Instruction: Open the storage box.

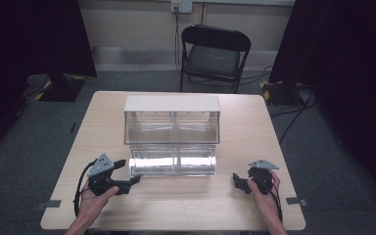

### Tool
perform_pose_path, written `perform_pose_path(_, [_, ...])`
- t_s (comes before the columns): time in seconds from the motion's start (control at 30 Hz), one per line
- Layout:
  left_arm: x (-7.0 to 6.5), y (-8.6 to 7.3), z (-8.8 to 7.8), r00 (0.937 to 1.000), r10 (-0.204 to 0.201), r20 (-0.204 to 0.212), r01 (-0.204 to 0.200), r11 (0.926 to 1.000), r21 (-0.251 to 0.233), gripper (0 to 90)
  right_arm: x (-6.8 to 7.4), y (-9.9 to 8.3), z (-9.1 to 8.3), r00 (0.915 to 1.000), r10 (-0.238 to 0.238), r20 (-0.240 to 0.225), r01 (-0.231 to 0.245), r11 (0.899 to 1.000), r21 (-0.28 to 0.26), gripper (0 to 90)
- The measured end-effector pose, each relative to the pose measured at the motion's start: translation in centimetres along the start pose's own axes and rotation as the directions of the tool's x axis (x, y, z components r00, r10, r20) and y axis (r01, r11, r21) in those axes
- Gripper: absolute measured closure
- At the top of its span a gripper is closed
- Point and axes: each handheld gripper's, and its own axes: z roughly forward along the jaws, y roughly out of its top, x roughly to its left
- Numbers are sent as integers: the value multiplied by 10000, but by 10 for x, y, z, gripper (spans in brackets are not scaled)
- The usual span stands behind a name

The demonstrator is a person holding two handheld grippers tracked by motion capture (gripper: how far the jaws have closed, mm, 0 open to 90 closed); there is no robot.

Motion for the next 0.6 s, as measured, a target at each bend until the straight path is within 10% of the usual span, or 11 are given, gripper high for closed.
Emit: perform_pose_path(0.6, [-4, 4, 1, 9994, -256, 212, 259, 9996, -146, 155, 0, 0, 0, 10000, -1, 0, 1, 10000, 5, 130])
